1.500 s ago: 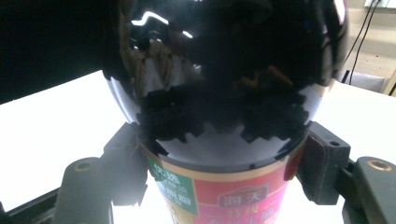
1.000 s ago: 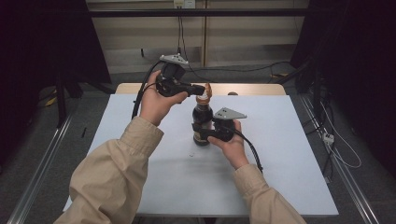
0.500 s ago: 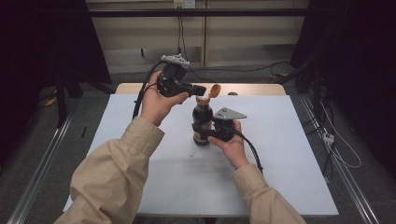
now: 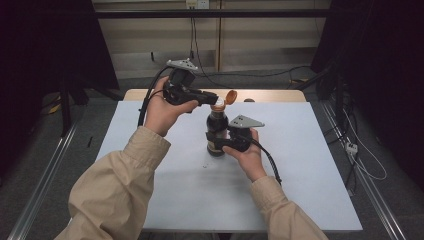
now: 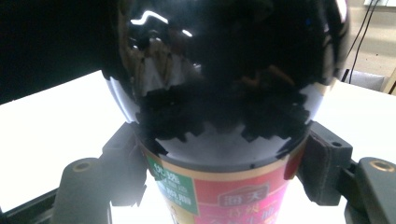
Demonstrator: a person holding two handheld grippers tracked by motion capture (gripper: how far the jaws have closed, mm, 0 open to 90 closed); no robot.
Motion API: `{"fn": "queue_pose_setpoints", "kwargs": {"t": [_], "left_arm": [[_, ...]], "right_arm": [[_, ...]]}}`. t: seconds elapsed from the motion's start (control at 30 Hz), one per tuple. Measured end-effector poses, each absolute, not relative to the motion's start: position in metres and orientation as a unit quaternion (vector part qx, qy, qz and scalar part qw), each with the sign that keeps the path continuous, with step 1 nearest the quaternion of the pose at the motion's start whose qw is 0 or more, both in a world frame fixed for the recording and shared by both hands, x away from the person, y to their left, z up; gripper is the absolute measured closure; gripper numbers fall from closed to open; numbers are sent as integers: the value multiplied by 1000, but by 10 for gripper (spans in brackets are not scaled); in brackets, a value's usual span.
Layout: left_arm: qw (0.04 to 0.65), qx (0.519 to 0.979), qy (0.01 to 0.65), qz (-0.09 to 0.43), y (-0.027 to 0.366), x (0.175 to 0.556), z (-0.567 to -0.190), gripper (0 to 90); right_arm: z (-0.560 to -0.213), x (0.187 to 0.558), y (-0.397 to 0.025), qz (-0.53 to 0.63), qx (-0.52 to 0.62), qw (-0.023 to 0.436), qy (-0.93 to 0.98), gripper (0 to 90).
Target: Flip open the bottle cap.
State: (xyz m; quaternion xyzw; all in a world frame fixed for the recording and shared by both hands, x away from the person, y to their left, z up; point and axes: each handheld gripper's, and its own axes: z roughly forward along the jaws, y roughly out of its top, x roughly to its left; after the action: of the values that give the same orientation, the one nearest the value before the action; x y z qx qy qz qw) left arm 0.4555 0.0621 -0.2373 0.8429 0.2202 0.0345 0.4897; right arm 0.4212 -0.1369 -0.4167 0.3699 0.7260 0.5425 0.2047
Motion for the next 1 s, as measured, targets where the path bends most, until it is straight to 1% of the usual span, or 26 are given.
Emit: {"fn": "queue_pose_setpoints", "kwargs": {"t": [0.1,0.4,0.57,0.77,1.0], "left_arm": [[490,842,224,36,66,455,-240,779],[489,840,235,33,82,455,-250,618],[498,831,246,33,87,454,-258,540],[496,830,252,30,89,454,-267,415],[499,829,253,26,95,451,-275,350]], "right_arm": [[-417,421,-137,542,371,207,725,284],[-415,420,-137,539,375,205,726,266],[-417,420,-139,521,377,201,739,201],[-416,417,-145,526,378,189,738,156],[-416,413,-149,522,375,181,745,140]]}}
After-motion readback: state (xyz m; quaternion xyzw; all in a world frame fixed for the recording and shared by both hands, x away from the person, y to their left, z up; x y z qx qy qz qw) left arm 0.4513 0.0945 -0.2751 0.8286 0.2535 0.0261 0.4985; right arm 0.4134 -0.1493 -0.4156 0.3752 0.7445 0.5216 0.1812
